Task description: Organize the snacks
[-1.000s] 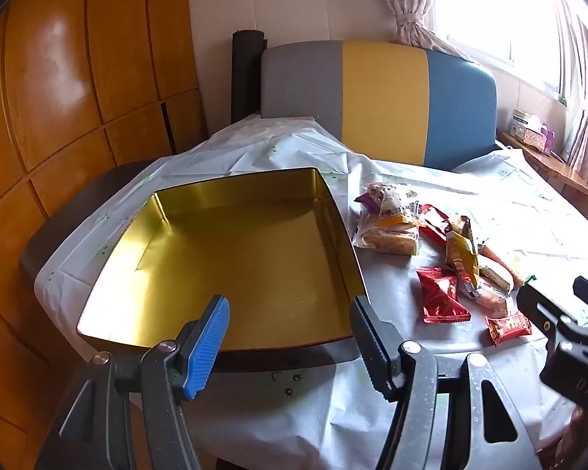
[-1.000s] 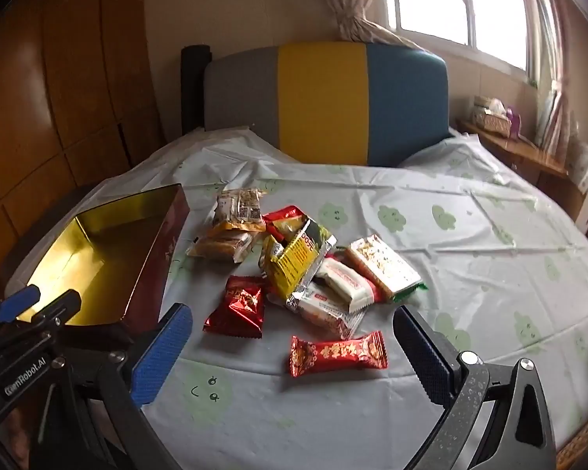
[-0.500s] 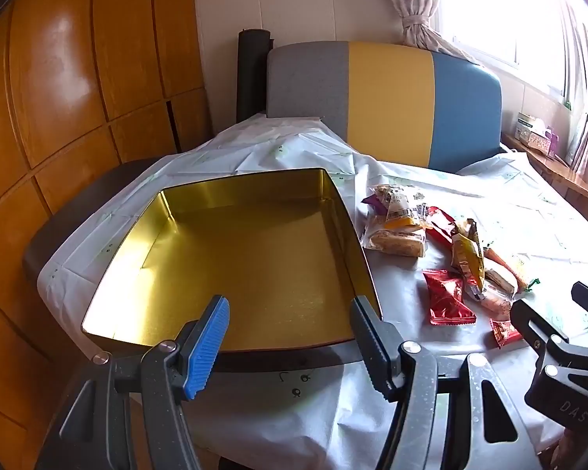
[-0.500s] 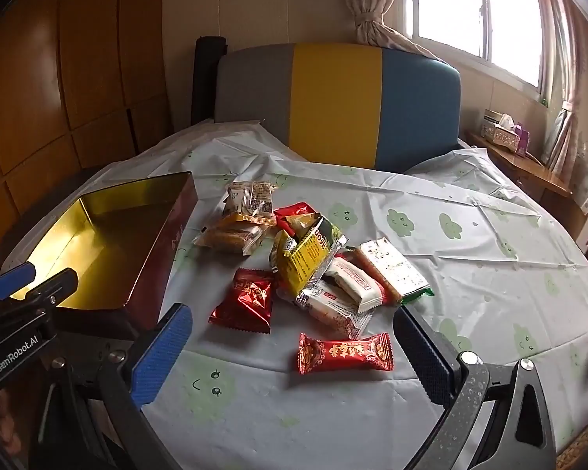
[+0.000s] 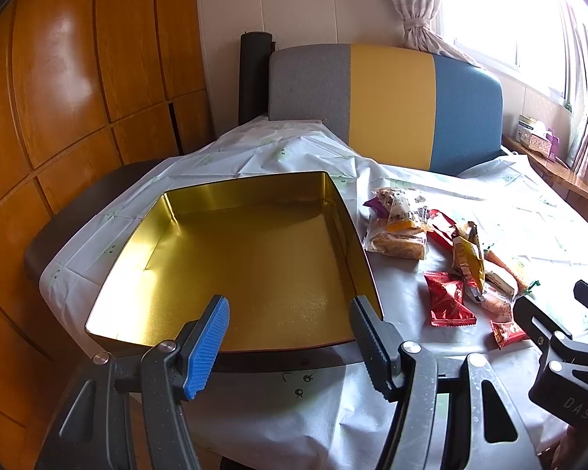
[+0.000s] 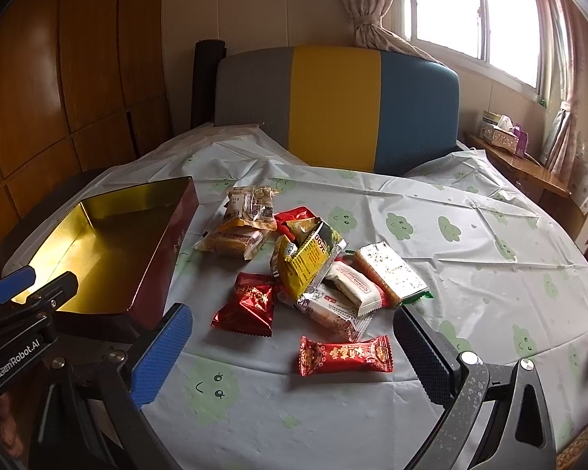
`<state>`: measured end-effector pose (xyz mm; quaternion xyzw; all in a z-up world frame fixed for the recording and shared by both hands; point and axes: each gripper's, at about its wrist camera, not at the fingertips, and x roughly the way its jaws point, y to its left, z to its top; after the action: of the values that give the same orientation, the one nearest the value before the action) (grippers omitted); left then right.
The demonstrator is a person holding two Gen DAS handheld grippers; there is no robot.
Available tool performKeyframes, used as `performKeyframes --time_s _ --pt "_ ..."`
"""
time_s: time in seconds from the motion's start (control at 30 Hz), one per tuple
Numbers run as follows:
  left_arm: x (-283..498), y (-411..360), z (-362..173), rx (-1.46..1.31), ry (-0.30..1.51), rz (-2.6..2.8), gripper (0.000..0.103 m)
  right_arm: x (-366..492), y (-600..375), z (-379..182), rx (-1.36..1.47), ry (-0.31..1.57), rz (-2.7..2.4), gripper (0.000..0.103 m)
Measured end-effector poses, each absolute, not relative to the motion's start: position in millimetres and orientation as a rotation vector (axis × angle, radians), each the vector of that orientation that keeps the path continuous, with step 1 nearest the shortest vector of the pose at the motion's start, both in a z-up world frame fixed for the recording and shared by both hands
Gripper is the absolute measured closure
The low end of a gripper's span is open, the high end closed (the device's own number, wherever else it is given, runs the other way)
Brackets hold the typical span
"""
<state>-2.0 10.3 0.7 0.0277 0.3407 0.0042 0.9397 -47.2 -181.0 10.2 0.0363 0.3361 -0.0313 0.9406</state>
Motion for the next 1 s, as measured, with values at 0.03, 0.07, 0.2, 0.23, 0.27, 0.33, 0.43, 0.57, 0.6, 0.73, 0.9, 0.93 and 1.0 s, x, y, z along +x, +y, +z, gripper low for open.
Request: performKeyframes --time_s 0.03,0.07,0.2,0.23,0.27,0.33,0.43,0.57,0.6,0.73,0.9,0.93,1.0 --pt "-2.4 10.6 1.0 0.057 0.694 0.009 0.038 -47.6 -181.2 10.5 0.074 0.684 -0.063 0.0" --pt "-2.5 10.7 1.4 0.057 0.694 0.011 0.038 -48.0 -181.1 10.8 0.075 0.682 -0.063 0.0" --pt "-3.0 10.2 1.9 0.06 0.693 0.012 0.038 -48.2 -181.0 11.2 0.073 0.682 -0.063 0.0" --pt "-3.3 10.2 2.0 0.06 0.693 0.012 0.038 -48.4 -181.0 11.4 0.073 0.681 -0.064 0.0" --pt "-3.4 10.3 1.9 0.059 0.693 0.012 0.038 -48.5 -181.2 11.5 0.073 0.681 -0.064 0.0" --pt "-3.3 10.3 2.0 0.059 0.693 0.012 0.038 -49.1 -181.6 12.1 0.073 0.679 -0.066 0.0" --pt "-3.8 9.9 2.6 0.06 0.692 0.013 0.038 -50.7 -182.0 13.2 0.074 0.673 -0.066 0.0" --pt "-4.2 9.9 3.1 0.062 0.692 0.012 0.038 -51.6 -182.2 14.0 0.072 0.67 -0.067 0.0" --pt "-4.5 9.4 3.5 0.063 0.692 0.011 0.038 -51.7 -182.5 14.1 0.073 0.669 -0.067 0.0" --pt "-5.7 8.8 4.7 0.065 0.69 0.01 0.038 -52.5 -183.5 14.6 0.074 0.665 -0.069 0.0" --pt "-6.1 8.5 4.8 0.067 0.691 0.01 0.038 -52.2 -186.0 14.0 0.079 0.668 -0.074 0.0" --pt "-6.5 8.1 4.7 0.068 0.691 0.01 0.038 -52.2 -186.5 14.0 0.079 0.668 -0.076 0.0" --pt "-7.2 7.5 5.0 0.07 0.69 0.008 0.038 -52.0 -186.9 13.9 0.076 0.669 -0.08 0.0"
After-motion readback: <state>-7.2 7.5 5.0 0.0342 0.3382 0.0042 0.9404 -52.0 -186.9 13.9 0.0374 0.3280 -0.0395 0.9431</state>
